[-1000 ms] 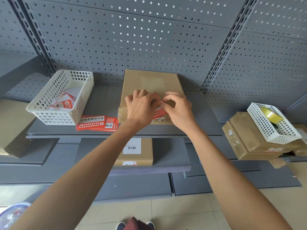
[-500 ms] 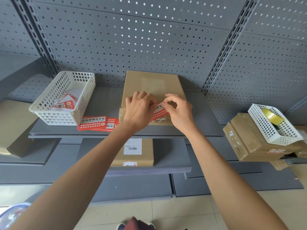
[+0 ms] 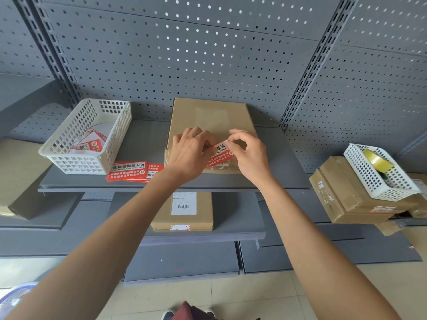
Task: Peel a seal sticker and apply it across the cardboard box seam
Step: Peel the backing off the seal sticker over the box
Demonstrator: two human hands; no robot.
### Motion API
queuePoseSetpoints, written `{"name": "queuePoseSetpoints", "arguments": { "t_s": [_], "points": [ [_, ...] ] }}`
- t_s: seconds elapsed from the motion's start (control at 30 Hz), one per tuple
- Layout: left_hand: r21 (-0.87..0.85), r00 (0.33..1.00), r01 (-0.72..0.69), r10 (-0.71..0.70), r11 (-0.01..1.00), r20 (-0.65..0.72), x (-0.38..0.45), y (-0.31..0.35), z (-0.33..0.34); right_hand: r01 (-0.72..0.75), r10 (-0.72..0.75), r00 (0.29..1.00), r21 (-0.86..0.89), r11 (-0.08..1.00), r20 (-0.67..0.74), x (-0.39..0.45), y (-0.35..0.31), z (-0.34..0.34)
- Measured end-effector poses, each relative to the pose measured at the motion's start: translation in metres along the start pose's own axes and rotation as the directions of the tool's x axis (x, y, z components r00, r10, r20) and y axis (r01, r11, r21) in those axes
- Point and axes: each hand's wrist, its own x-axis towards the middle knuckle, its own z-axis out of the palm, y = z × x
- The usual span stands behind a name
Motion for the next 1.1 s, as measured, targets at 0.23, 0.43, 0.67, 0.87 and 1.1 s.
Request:
{"name": "queuePoseSetpoints", "arguments": {
  "t_s": [0.23, 0.43, 0.67, 0.87, 1.1],
  "points": [
    [-0.016, 1.0, 0.017, -0.017, 1.0, -0.001, -0.001, 0.002, -0.001, -0.018, 0.018, 1.0, 0.019, 1.0, 0.016, -0.001, 0.002, -0.002],
    [-0.009, 1.0, 0.018, -0.018, 1.0, 0.0, -0.001, 0.003, -0.001, -0.005, 0.008, 0.999, -0.082, 0.997, 0.035, -0.007, 0.008, -0.016],
    [-0.015, 0.998, 0.056, -0.056, 0.998, -0.003, 0.001, 0.008, -0.001, 0.014, -0.006, 0.998, -0.133, 0.991, 0.062, -0.009, 0.007, -0.018],
    [-0.023, 0.996, 0.078, -0.077, 0.997, 0.055, 0.008, 0.022, 0.0, 0.055, -0.043, 0.997, -0.167, 0.984, 0.071, -0.01, 0.01, -0.015],
    [-0.006, 0.994, 0.055, -0.054, 0.998, 0.092, 0.01, 0.033, 0.007, 0.039, -0.028, 0.997, -0.146, 0.988, 0.077, -0.012, 0.01, -0.013]
  ]
}}
